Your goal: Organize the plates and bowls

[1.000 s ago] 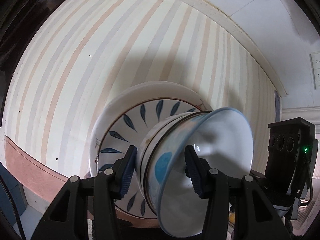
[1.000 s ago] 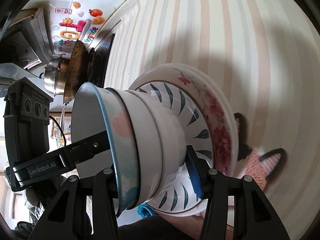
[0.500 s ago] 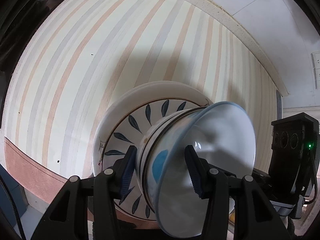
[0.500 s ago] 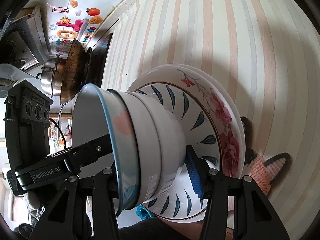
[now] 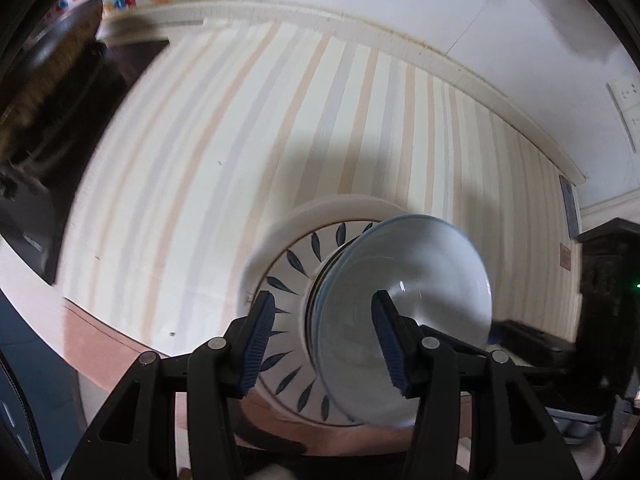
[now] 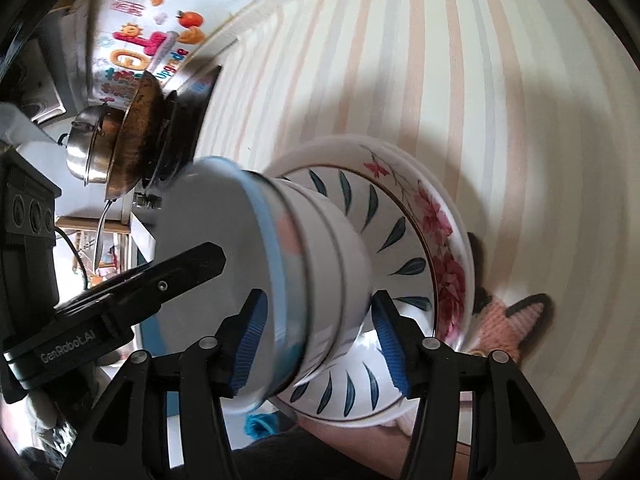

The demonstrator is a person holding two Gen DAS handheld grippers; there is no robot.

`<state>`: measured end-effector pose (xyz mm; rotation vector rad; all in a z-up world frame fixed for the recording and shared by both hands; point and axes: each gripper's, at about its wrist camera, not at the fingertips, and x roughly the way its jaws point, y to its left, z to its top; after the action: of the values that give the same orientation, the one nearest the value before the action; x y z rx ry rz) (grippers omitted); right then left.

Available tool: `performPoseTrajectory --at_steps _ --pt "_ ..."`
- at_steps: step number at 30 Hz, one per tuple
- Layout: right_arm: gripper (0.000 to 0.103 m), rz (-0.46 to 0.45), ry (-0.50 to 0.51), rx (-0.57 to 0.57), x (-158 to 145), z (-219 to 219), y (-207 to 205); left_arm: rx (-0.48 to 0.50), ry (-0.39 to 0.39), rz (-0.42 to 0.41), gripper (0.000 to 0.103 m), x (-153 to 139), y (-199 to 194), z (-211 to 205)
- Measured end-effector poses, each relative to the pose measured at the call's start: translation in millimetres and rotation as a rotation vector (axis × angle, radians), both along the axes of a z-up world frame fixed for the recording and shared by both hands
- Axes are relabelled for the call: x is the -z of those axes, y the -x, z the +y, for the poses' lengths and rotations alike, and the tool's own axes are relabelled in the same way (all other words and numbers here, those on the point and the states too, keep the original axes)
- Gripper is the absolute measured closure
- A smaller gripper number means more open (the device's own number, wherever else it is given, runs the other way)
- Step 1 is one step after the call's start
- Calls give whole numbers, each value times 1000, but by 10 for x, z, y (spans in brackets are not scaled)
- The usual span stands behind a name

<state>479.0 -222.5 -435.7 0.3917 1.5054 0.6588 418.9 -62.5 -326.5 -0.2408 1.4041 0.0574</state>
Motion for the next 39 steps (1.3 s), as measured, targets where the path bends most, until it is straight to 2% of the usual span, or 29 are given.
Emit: performPoseTrajectory --at_steps 1,2,3,4,5,7,8,13,21,25,32,39 --pt "32 -25 14 1 -82 -5 17 10 -6 -7 55 -55 32 1" --pt "22 -60 34 7 -200 -15 46 21 -16 -23 55 -110 64 14" --pt "15 -87 49 13 -289 -23 76 32 -30 -36 47 -164 91 10" --pt "12 -121 72 22 -401 -30 115 44 -42 -54 35 -232 123 10" --pt "11 -157 107 34 -516 -37 164 51 -57 -73 30 -294 159 28" --pt "9 -202 160 72 -701 -71 256 78 -92 -117 14 -438 235 32" --pt "8 -227 181 100 -805 -95 322 87 -99 -132 12 -491 247 25" --pt "6 -311 266 232 -1260 -151 714 148 -118 -211 11 -825 512 116" --pt "5 -402 294 380 -1969 -199 1487 187 -135 -330 11 -1335 1068 195" --pt "5 -480 323 409 -2356 -166 1891 182 -160 -412 11 -1654 1434 197" --pt "4 -617 364 426 -2962 -173 2579 145 -167 -489 11 -1992 2023 184" --pt "4 -685 360 419 -3238 -310 3112 96 -208 -530 11 -2185 2542 151"
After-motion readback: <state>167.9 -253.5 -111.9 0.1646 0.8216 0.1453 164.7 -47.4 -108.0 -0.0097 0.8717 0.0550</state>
